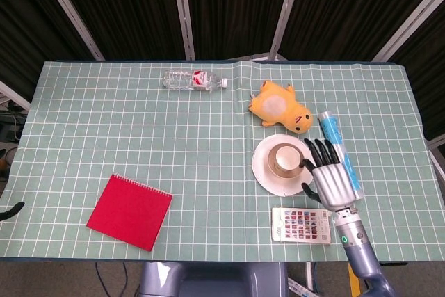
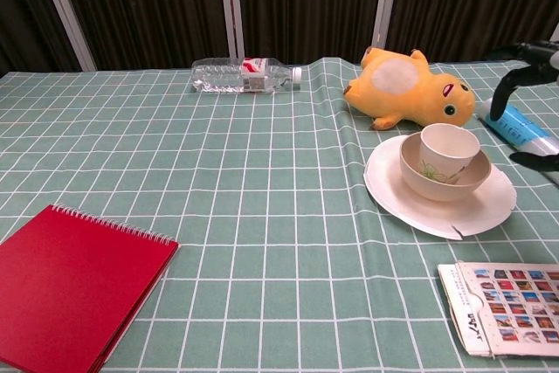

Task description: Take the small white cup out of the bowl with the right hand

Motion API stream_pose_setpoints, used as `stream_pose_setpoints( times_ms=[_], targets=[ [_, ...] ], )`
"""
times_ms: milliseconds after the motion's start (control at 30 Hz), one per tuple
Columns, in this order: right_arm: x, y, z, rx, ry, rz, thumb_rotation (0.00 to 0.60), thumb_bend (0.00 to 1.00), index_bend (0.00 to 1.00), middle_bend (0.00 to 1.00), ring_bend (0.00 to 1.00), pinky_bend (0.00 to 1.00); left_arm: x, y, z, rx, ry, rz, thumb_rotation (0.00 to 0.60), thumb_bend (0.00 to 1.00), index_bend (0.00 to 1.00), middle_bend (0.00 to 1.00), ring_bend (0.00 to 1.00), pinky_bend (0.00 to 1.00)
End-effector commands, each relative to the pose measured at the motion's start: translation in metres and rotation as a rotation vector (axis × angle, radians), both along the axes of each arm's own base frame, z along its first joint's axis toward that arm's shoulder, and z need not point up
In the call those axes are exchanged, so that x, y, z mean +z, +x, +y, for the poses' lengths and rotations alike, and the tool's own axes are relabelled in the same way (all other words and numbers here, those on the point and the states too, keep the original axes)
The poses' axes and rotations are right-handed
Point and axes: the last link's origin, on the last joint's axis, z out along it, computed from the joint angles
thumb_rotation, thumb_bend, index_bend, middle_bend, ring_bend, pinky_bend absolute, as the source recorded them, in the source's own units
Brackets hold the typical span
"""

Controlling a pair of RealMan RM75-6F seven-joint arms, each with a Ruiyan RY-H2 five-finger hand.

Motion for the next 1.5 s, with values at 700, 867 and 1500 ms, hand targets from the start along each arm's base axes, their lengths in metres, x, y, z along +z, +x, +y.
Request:
stream_pose_setpoints(
  times_ms=[700, 867, 1500],
  targets=[
    [-0.044, 0.007, -0.037, -0.064, 0.057, 0.014, 0.6, 0.23, 0.49, 0.1, 0.0, 0.0, 0.001, -0.002, 0.002, 0.007, 0.001, -0.013, 0.6, 0.0, 0.0, 0.0, 0.0, 0.0],
    [-0.051, 0.005, -0.042, -0.08, 0.067, 0.023, 0.6, 0.24, 0.51, 0.12, 0.0, 0.0, 0.002, -0.003, 0.002, 0.01, 0.0, -0.016, 0.6, 0.0, 0.0, 0.0, 0.0, 0.0],
    [-0.057, 0.012, -0.042, -0.062, 0.061, 0.021, 0.6, 0.5, 0.63, 0.19, 0.0, 0.0, 0.002, -0.002, 0.002, 0.006, -0.002, -0.021, 0.6, 0.0, 0.0, 0.0, 0.0, 0.0]
  ],
)
